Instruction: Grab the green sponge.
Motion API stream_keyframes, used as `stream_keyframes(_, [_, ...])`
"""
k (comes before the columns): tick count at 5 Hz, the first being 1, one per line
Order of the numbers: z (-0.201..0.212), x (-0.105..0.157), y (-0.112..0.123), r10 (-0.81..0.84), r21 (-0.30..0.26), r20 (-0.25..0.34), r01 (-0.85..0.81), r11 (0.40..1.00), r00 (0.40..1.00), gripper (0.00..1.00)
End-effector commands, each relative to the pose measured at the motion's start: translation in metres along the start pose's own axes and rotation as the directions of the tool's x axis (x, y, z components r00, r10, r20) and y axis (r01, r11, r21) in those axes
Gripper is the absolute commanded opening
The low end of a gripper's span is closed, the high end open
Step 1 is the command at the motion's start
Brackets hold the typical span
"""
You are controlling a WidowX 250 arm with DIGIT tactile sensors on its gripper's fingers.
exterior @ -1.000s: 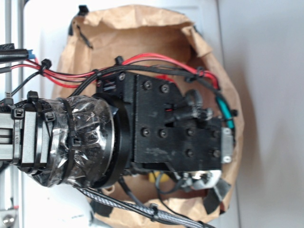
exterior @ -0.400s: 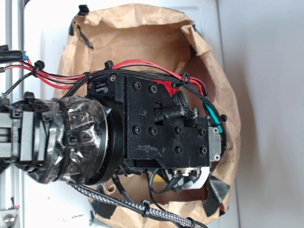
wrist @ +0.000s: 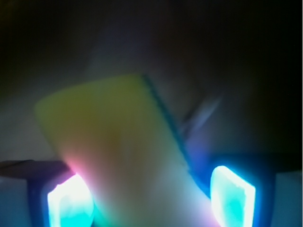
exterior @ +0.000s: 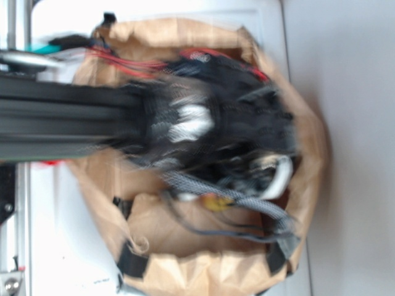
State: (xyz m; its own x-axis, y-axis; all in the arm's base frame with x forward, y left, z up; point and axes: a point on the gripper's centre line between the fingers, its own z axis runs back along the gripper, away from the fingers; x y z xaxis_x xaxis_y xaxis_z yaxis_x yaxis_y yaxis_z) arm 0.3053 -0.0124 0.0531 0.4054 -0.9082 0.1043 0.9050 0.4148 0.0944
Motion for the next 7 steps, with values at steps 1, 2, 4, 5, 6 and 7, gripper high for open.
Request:
stream_keyframes(1, [0.025,0.028,0.008,-0.04,0.104,0.008,0.039,0.994,0.999,1.0])
stream_keyframes(2, [0.025,0.028,0.008,-0.04,0.104,0.008,0.039,0.994,0.999,1.0])
stream_keyframes(4, [0.025,0.028,0.008,-0.04,0.104,0.008,0.039,0.994,0.999,1.0])
stream_keyframes(5, [0.025,0.024,-0.001,-0.039,0.108,0.002,0.039,0.993,0.999,1.0])
stream_keyframes(6, [0.022,0.02,-0.008,-0.044,0.116,-0.006,0.044,0.992,0.999,1.0])
stream_keyframes(7, [0.018,0.016,-0.01,-0.056,0.117,-0.009,0.057,0.991,0.998,1.0])
